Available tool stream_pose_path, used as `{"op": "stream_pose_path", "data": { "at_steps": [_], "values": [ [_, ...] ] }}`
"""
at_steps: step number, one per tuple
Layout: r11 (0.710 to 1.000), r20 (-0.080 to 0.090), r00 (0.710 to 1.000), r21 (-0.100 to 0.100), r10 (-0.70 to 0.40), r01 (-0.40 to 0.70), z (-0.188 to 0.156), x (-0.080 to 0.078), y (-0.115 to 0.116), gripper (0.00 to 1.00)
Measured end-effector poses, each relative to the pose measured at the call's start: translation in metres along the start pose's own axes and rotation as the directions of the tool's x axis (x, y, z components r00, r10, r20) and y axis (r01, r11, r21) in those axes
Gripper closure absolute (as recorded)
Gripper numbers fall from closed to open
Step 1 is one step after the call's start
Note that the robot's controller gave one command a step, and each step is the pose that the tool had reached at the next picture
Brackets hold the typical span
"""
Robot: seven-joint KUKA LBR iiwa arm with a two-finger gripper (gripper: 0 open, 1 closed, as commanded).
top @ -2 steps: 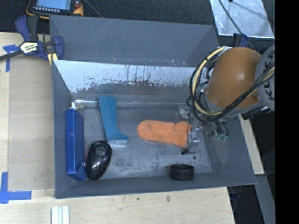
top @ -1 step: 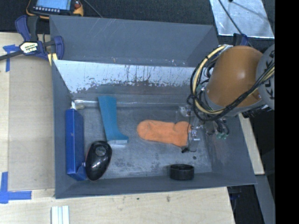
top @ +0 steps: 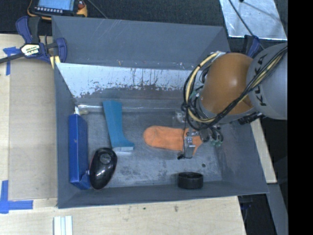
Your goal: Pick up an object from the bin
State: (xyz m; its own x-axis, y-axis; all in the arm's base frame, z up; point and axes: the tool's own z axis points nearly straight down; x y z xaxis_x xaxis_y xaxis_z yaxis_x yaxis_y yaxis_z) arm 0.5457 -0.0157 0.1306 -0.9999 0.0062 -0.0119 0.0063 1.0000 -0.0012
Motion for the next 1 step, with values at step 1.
{"op": "stream_pose_path", "data": {
  "at_steps": [1],
  "values": [
    [1.000,-0.007,1.000,-0.001,0.022,-0.022,0.0572,0.0049,-0.0079,1.00]
  ]
}}
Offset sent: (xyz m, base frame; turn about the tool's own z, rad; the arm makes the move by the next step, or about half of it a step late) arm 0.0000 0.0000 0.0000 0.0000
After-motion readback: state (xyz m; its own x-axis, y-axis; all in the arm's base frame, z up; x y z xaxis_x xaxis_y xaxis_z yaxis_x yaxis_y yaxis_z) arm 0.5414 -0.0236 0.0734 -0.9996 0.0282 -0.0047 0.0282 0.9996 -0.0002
